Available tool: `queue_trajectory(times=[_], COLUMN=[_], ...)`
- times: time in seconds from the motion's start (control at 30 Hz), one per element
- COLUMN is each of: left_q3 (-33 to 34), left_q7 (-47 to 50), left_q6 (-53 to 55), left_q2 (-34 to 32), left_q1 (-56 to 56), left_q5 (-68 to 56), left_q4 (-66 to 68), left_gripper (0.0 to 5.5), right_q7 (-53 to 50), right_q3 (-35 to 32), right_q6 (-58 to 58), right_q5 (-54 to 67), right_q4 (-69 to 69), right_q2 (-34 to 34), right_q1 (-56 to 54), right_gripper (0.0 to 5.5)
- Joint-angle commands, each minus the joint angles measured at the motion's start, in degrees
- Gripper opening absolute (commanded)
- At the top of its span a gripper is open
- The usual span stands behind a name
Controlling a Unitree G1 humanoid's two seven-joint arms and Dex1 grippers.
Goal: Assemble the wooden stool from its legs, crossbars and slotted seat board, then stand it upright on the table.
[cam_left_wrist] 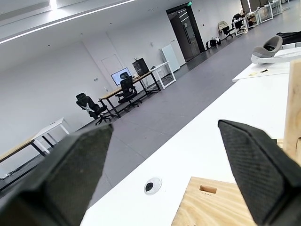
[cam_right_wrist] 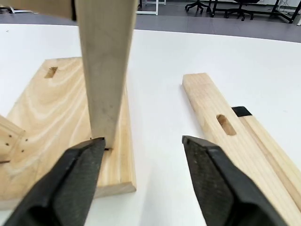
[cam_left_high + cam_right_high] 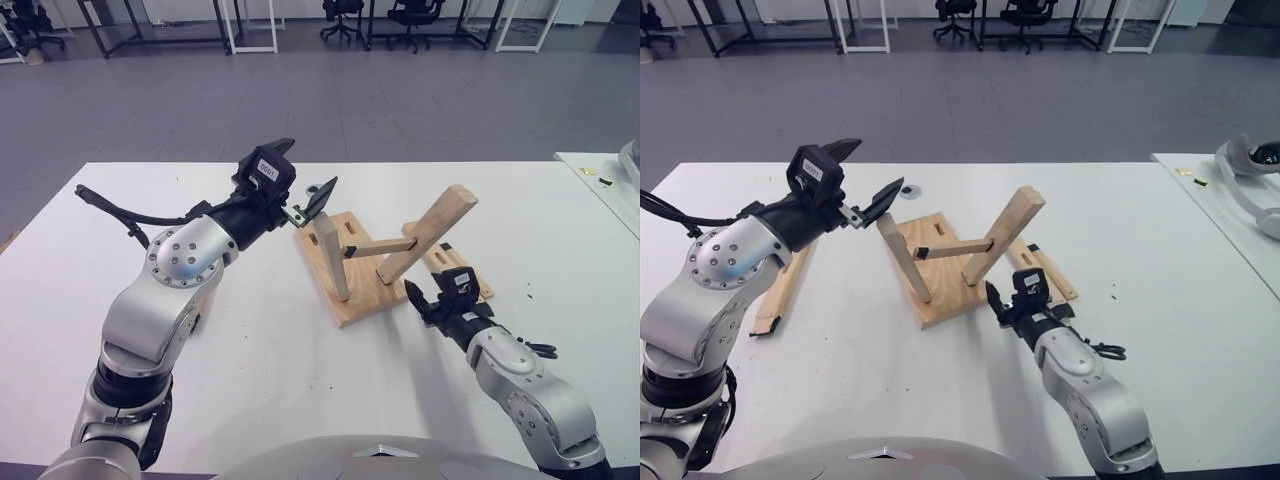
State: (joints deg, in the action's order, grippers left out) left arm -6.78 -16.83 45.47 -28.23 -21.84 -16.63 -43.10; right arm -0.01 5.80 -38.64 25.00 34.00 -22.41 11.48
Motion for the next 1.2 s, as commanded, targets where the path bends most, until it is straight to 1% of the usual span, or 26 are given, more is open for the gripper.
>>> queue_trajectory(times=[0.03,0.07,0.17,0.23,0.3,0.33,0.37,0.4,0.47,0.5,0.63,0.7,0.77,0.8,0.93,0.97,1.1,1.2], left_q3=[-1.9,-2.0,-1.9,-1.9,-2.3,-2.6,-2.8,-2.9,-3.4,-3.8,-5.9,-6.3,-7.0,-7.4,-8.5,-8.7,-8.8,-7.9], left_q7=[0.7,0.9,1.6,2.3,2.8,3.0,3.2,3.3,3.3,3.3,2.8,2.9,3.0,2.9,3.6,3.7,3.6,3.5], left_q6=[2.4,2.5,2.6,2.7,2.6,2.5,2.5,2.5,2.3,2.0,1.0,1.0,1.2,1.1,1.5,1.5,0.4,-0.7], left_q2=[0.6,0.8,1.4,1.8,2.2,2.5,2.7,2.9,3.7,4.1,4.3,4.7,5.4,5.7,7.1,7.3,7.3,6.7], left_q1=[2.1,2.1,1.9,1.9,1.6,1.1,0.6,0.0,-1.0,-1.3,-1.6,-1.8,-1.9,-2.0,-1.2,-1.2,-1.6,-2.6], left_q5=[1.3,1.5,2.1,2.5,3.1,3.3,3.3,3.4,3.7,4.0,5.4,5.6,6.0,6.2,6.9,7.1,8.8,10.2], left_q4=[1.1,1.0,0.6,0.3,0.4,0.4,0.5,0.5,0.9,1.4,3.1,3.0,2.9,3.0,2.7,2.8,3.8,4.4], left_gripper=[4.10,4.10,4.10,4.10,4.10,4.10,4.10,4.10,4.10,4.10,4.10,4.10,4.10,4.10,4.10,4.10,4.10,4.10], right_q7=[2.9,3.8,5.7,6.8,6.4,5.4,4.7,4.7,4.3,3.7,2.6,4.1,6.6,7.7,10.7,10.9,8.9,7.2], right_q3=[-4.3,-6.9,-19.0,-23.8,-25.3,-24.4,-22.6,-18.0,-4.3,1.8,19.2,28.8,34.6,35.9,31.8,30.1,22.3,15.2], right_q6=[1.7,3.4,9.0,11.1,11.2,9.8,8.2,6.5,2.5,0.8,-8.8,-13.4,-17.5,-18.8,-20.1,-18.4,-6.9,-1.9], right_q5=[0.9,1.7,7.1,9.8,12.3,13.9,14.1,10.2,-1.1,-5.8,-16.1,-20.6,-21.6,-21.8,-21.7,-21.6,-21.6,-22.6], right_q4=[1.7,2.4,6.6,8.2,10.1,11.3,12.1,12.6,11.7,10.5,6.6,3.2,-1.2,-2.1,-3.6,-4.4,-4.3,-2.6], right_q2=[0.5,0.8,1.8,0.9,-0.9,-1.6,-2.5,-4.3,-7.6,-8.1,-7.2,-9.2,-9.4,-9.9,-11.3,-10.3,-1.9,1.4], right_q1=[-1.0,-0.5,-0.6,-3.1,-10.0,-15.6,-20.2,-24.5,-31.3,-33.3,-32.9,-30.7,-27.4,-26.3,-24.4,-24.3,-26.9,-29.9], right_gripper=[3.28,3.28,3.28,3.28,3.28,3.28,3.28,3.28,3.28,3.28,3.28,3.28,3.28,3.28,3.28,3.28,3.28,3.28])
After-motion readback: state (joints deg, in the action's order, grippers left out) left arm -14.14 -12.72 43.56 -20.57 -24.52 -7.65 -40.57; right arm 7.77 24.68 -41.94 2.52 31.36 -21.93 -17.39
